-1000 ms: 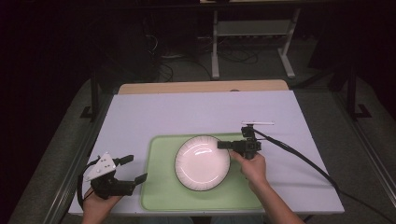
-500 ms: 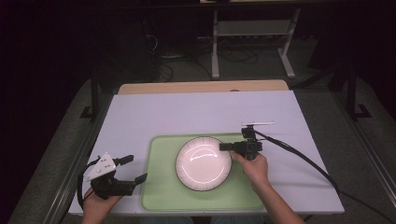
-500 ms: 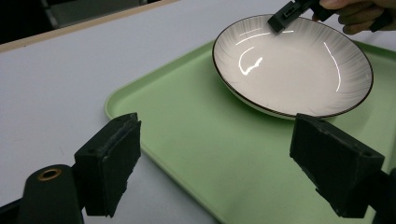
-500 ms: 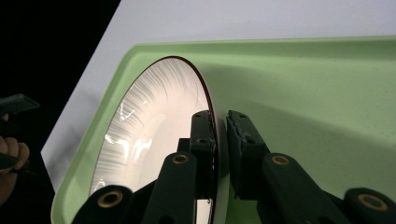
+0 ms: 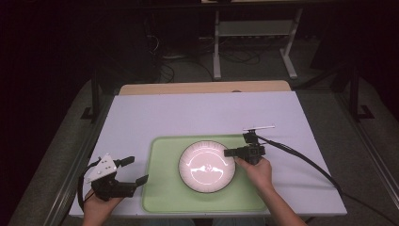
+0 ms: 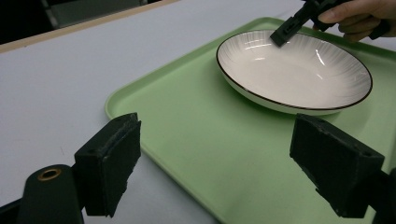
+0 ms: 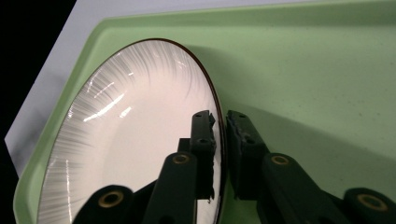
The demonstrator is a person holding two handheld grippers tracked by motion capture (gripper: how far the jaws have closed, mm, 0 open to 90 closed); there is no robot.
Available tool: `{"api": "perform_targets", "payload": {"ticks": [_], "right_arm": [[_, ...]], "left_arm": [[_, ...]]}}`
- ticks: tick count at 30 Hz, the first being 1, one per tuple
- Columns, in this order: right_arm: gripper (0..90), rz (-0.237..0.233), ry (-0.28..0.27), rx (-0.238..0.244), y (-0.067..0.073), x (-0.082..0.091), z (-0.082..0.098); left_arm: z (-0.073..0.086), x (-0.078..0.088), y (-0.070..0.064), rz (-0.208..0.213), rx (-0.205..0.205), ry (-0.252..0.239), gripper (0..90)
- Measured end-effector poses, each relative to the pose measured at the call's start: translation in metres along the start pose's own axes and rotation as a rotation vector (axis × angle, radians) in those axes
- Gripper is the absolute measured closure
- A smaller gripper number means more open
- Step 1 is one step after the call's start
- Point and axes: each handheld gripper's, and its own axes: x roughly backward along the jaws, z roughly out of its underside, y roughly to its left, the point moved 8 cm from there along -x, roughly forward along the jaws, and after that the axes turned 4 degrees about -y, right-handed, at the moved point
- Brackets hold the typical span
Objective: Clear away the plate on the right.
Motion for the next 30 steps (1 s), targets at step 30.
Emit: {"api": "perform_targets", "payload": {"ticks": [30], "right_arm": [[60.1,0.037,-0.081,0.133,-0.004,0.022,0.001]], "left_arm": [[0.001,-0.002,-0.002,0.004,-0.005,0.010,16.0]]}}
